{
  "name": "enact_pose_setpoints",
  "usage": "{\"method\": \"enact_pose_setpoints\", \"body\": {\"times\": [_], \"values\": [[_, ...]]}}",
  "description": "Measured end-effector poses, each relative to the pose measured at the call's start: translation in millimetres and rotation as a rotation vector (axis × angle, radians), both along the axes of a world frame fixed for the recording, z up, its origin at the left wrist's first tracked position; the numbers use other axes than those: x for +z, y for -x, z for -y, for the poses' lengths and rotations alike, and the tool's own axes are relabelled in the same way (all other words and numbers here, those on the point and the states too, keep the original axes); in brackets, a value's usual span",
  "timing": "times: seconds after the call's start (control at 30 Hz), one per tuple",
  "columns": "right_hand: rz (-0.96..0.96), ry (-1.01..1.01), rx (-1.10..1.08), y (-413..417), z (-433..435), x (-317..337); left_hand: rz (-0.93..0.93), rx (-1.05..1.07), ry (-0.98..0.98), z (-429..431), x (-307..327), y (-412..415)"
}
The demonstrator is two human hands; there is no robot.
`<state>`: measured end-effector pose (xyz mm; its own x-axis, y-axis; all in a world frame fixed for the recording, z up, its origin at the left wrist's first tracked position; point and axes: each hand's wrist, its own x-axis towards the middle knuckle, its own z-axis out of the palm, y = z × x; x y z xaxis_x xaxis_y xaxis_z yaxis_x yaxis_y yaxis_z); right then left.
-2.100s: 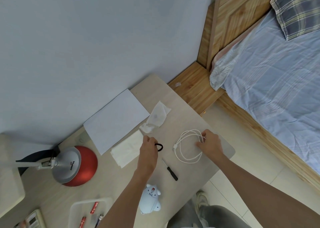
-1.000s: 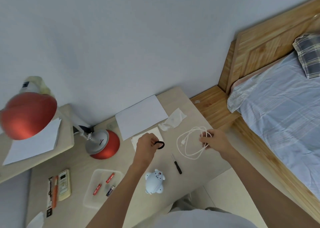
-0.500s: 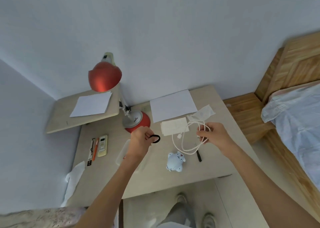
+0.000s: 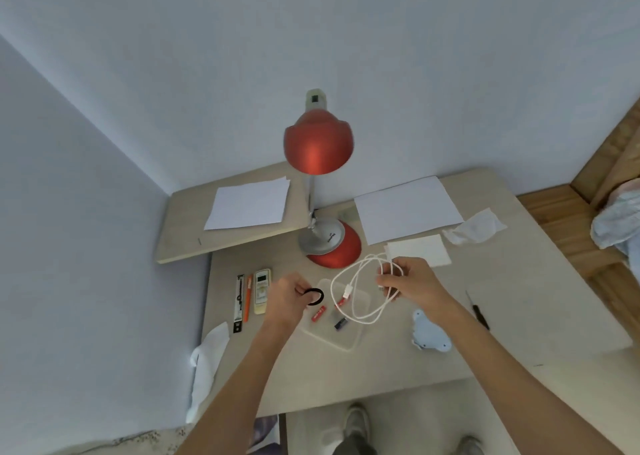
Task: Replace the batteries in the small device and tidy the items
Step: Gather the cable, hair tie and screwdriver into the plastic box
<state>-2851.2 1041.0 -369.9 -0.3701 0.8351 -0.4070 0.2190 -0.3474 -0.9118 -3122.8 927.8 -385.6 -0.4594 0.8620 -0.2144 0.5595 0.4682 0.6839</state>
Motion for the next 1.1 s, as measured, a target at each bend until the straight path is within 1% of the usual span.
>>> {"method": "enact_pose_setpoints", "body": {"times": [0.2,0.37,0.53,0.7,0.93,1.1], "values": [[-0.013,0.101,-0.072,47.3,26.2,-53.9,0.096,-0.041,0.075,-4.0,-54.8,34.9],[0.072,0.202,-0.141,54.3,47.2,-105.7,0.206,-0.017,0.09,-0.9,-97.9,38.7],[0.318,0.096,-0.097,59.3,54.7,-135.6,0.206,-0.029,0.089,-4.5,-129.0,38.9],[0.565,-0.08,-0.049,71.0,53.1,-136.2,0.195,-0.061,0.073,-10.5,-133.1,30.5],[0.631,-0.148,-0.001,97.2,53.1,-130.7,0.187,-0.066,0.086,-11.2,-131.7,26.9],[0.712,-0.192,0.056,93.8,57.5,-123.5,0.158,-0.09,0.065,-7.6,-116.1,29.4]]}}
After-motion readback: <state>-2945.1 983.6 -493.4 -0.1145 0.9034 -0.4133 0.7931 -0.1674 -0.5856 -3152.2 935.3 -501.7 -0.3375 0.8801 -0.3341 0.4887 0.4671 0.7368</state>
